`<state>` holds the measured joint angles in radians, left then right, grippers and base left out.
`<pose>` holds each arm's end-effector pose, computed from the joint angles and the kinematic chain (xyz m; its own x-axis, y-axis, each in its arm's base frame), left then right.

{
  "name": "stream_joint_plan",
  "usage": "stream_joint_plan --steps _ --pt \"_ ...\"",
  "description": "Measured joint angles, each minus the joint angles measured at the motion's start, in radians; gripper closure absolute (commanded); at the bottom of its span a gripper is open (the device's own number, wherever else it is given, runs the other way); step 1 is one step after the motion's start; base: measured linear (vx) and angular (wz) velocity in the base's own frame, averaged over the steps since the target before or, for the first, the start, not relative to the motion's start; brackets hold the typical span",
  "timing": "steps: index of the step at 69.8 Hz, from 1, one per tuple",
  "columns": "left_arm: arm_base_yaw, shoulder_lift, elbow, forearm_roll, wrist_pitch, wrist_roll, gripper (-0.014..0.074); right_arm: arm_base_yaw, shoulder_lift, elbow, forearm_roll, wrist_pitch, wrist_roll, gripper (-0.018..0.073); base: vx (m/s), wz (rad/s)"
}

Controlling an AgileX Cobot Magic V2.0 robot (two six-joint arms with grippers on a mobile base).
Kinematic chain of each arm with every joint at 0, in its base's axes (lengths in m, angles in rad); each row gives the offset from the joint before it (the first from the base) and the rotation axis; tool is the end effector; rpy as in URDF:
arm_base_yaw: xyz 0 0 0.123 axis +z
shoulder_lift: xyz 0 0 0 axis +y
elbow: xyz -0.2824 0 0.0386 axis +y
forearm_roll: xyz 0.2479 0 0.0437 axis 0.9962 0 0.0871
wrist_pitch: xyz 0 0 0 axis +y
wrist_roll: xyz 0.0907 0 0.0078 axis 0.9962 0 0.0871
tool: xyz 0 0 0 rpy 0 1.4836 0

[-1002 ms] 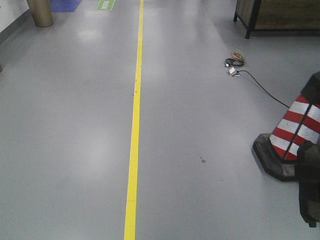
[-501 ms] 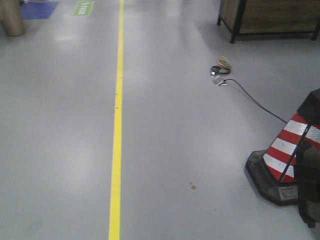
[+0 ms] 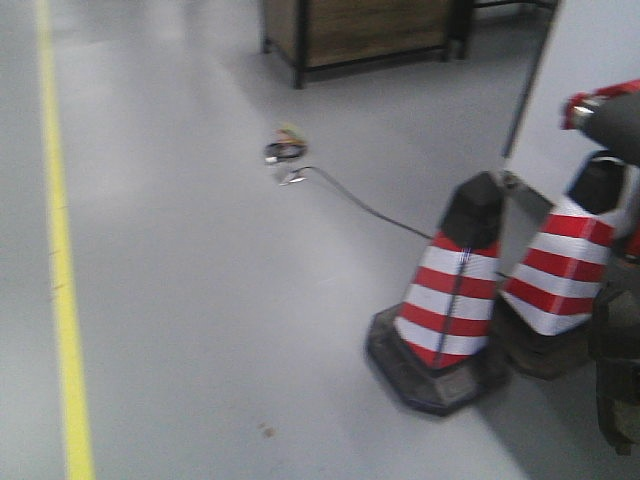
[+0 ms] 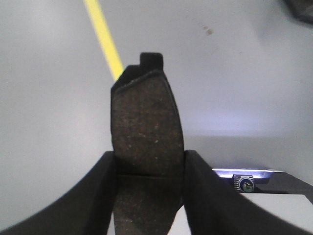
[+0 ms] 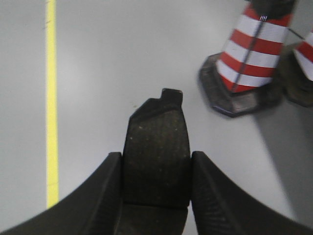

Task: Move and align brake pads A on conveyor
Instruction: 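Drive the base along the yellow line past the striped cones, then drive onto the grey carpet and stop before the two lying brake pads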

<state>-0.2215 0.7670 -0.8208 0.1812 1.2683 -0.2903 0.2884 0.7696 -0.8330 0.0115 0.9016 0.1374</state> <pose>0.1082 -0.0083 0.3229 -0.8884 -0.0358 -0.4576 -0.0657 0.9966 0.0495 0.1293 0.0392 0.3443 -0.6892 -0.0542 -0.7225 -0.1935 0.9748 0.1114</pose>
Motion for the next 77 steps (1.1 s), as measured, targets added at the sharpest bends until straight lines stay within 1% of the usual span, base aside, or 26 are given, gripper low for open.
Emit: stream_joint_plan --steps 46,77 --pt "0.000 0.000 0.000 -0.001 -0.001 0.000 0.0603 0.000 0.000 0.000 0.000 0.001 0.000 0.0567 0.31 -0.90" --pt "0.000 0.000 0.000 -0.001 -0.001 0.000 0.0603 0.000 0.000 0.000 0.000 0.001 0.000 0.0567 0.32 -0.72"
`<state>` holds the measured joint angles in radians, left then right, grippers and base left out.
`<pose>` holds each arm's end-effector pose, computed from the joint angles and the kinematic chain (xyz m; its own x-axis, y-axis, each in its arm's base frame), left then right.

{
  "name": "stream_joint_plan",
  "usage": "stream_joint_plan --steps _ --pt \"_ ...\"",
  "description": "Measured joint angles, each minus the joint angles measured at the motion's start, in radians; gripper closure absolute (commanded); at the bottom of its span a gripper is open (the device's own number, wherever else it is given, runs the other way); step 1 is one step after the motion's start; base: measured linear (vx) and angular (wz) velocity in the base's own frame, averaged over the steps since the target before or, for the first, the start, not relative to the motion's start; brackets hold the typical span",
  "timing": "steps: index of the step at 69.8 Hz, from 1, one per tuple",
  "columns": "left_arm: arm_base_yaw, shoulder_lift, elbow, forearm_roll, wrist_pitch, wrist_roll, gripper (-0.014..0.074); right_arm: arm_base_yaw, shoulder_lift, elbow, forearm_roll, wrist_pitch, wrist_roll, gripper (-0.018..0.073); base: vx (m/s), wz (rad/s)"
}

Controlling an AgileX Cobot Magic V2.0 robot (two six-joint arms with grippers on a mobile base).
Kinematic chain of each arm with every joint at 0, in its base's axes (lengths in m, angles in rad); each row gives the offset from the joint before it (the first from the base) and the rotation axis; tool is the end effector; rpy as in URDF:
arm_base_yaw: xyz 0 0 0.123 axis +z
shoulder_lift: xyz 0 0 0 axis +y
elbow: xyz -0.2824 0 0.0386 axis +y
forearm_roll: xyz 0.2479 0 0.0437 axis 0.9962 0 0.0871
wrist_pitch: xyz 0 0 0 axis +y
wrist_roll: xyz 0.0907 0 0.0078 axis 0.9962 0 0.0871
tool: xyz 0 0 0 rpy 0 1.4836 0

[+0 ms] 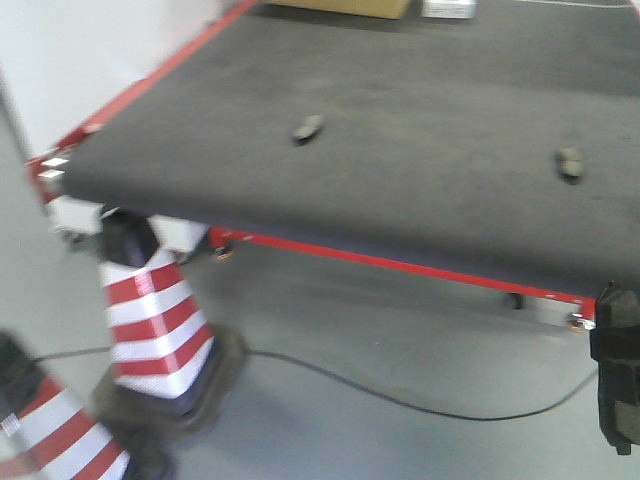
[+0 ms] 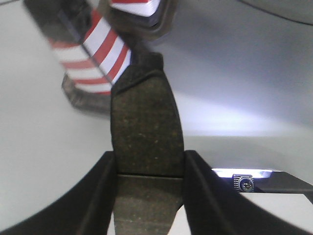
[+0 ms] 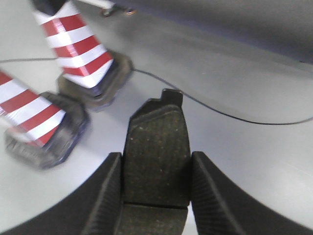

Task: Move and align brake pads A on conveyor
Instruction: 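Drive onto the grey carpet and stop before the two lying brake pads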

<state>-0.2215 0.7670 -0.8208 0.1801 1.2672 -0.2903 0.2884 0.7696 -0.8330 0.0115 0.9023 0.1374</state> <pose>0.1083 -0.0084 0.3229 -0.8881 -0.0361 -0.4583 -0.0654 0.9967 0.0482 0.1293 0.0392 0.3443 -0.6897 -0.0544 -0.7220 -0.1934 0.9748 0.1113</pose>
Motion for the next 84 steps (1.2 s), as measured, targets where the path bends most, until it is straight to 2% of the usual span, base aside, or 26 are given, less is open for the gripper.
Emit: stream_joint_plan --steps 34,84 --pt "0.000 0.000 0.000 -0.001 0.000 0.001 0.0603 0.000 0.000 0.000 0.001 0.000 0.000 0.0567 0.42 -0.39" --pt "0.000 0.000 0.000 -0.001 0.000 0.001 0.0603 0.000 0.000 0.000 0.001 0.000 0.000 0.0567 0.36 -0.12"
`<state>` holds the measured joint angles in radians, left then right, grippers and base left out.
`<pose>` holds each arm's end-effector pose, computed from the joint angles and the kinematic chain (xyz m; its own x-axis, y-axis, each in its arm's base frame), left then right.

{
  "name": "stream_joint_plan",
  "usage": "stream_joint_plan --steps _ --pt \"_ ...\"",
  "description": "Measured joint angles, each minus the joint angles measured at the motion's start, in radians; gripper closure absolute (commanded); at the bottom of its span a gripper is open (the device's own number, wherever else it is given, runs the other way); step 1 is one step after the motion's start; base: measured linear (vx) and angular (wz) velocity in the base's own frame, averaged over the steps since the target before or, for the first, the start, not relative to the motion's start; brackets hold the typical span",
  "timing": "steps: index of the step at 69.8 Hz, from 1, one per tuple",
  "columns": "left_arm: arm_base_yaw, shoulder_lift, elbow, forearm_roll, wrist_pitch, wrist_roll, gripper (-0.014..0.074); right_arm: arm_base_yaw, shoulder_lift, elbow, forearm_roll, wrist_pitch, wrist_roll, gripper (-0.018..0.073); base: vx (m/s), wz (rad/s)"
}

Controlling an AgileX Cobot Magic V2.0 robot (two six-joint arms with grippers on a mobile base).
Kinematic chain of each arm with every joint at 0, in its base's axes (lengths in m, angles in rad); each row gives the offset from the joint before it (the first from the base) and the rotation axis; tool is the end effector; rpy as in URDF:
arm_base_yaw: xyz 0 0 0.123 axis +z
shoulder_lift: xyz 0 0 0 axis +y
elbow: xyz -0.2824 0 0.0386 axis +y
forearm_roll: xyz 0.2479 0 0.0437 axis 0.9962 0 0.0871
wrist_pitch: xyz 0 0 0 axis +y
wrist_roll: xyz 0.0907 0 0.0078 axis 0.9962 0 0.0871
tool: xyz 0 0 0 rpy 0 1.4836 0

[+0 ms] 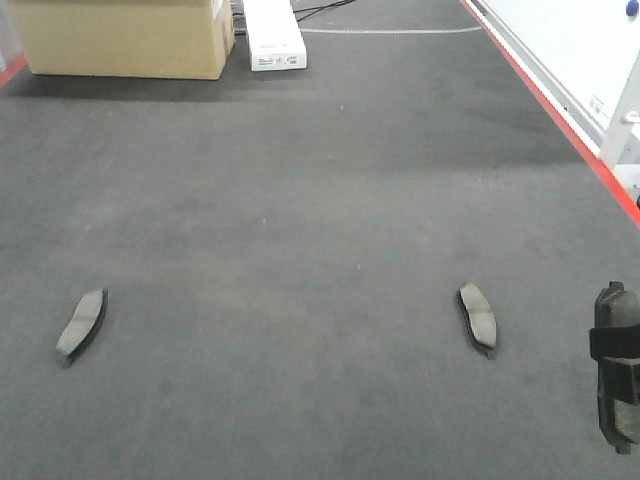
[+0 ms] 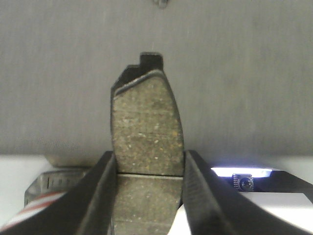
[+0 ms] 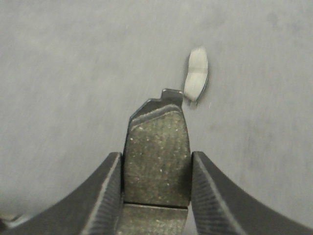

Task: Move and align brake pads A on conveyor
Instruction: 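Drive onto the grey carpet and stop before the two lying brake pads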

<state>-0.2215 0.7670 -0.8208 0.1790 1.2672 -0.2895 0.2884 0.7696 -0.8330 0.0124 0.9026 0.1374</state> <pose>0.1083 -0.0085 0.3229 -0.8882 -0.0356 -0.4580 -0.0645 0.9968 0.0475 0.1292 0.0393 0.3443 -0.6901 -0.0539 -0.7217 -0.1935 0.9747 0.1122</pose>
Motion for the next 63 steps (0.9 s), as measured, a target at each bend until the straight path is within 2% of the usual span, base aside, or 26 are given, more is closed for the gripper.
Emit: stream_joint_plan --steps 28,63 --pt "0.000 0.000 0.000 0.000 0.000 0.000 0.0603 0.000 0.000 0.000 0.000 0.000 0.000 0.0567 0.14 0.00" --pt "0.000 0.000 0.000 0.000 0.000 0.000 0.0603 0.000 0.000 0.000 0.000 0.000 0.000 0.0567 0.02 0.01"
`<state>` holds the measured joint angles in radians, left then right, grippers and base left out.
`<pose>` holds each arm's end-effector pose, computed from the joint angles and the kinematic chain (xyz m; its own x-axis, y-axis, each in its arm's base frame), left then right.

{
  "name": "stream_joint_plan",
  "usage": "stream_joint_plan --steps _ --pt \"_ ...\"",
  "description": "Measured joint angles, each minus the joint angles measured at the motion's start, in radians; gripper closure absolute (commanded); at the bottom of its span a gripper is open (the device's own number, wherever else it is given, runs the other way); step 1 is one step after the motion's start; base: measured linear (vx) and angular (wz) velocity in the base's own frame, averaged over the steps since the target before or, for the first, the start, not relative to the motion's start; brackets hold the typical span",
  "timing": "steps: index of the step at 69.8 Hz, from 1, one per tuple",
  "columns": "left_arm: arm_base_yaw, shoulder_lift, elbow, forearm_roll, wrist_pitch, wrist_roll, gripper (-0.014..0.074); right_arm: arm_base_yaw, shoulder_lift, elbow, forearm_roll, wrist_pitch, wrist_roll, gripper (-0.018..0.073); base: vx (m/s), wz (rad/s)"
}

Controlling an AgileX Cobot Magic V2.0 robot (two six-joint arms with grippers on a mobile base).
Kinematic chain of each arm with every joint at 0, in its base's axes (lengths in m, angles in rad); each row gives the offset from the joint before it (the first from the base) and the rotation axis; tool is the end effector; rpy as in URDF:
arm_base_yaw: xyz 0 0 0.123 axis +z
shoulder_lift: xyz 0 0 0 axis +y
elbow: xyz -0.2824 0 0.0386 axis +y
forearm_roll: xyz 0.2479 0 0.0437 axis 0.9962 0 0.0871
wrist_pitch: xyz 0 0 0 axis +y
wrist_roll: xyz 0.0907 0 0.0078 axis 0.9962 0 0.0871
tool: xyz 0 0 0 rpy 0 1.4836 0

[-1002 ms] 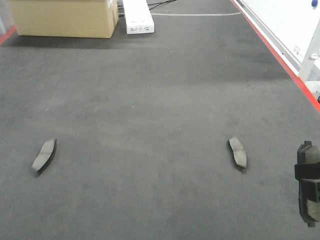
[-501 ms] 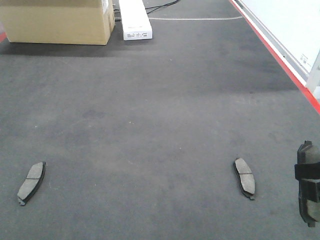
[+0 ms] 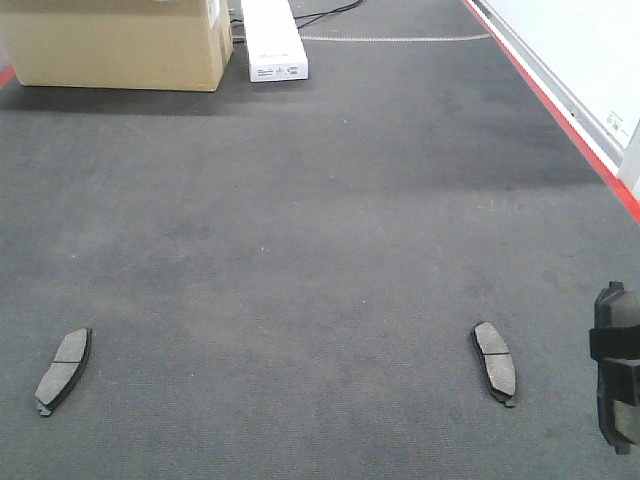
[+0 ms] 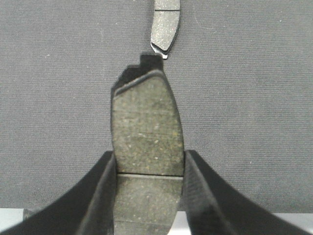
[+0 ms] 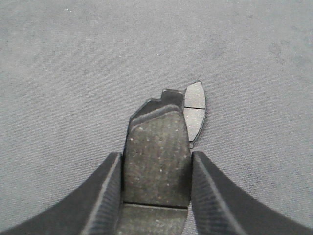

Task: Move and align brake pads A on conveyor
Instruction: 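Drive onto the grey carpet and stop before the two lying brake pads, then lower the left gripper's brake pad onto the carpet beside the nearer pad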

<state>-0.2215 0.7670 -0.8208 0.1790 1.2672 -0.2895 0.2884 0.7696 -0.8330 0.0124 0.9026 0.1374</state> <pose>0.1083 -0.0085 0.3229 -0.8882 -0.0356 -0.4580 -0.0645 0.9968 0.0475 0.1292 0.0393 0.3443 -0.6901 -0.0539 -0.7217 -0.1935 0.9747 0.1122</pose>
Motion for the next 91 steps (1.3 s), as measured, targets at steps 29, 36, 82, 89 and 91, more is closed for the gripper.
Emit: stream_joint_plan --steps 29,36,82,89,91 --pt "0.000 0.000 0.000 0.000 0.001 0.000 0.0603 0.000 0.000 0.000 0.000 0.000 0.000 0.0567 0.00 0.00" --pt "0.000 0.000 0.000 0.000 0.001 0.000 0.0603 0.000 0.000 0.000 0.000 0.000 0.000 0.0567 0.00 0.00" --pt "0.000 0.000 0.000 -0.042 -0.036 0.001 0.0603 0.000 0.000 0.000 0.000 0.000 0.000 0.0567 0.00 0.00" --pt "0.000 0.008 0.000 -0.119 -0.129 0.026 0.0603 0.000 0.000 0.000 0.000 0.000 0.000 0.0567 0.00 0.00" --pt "0.000 0.015 0.000 -0.133 -0.158 0.033 0.0603 0.000 0.000 0.000 0.000 0.000 0.000 0.0567 0.00 0.00"
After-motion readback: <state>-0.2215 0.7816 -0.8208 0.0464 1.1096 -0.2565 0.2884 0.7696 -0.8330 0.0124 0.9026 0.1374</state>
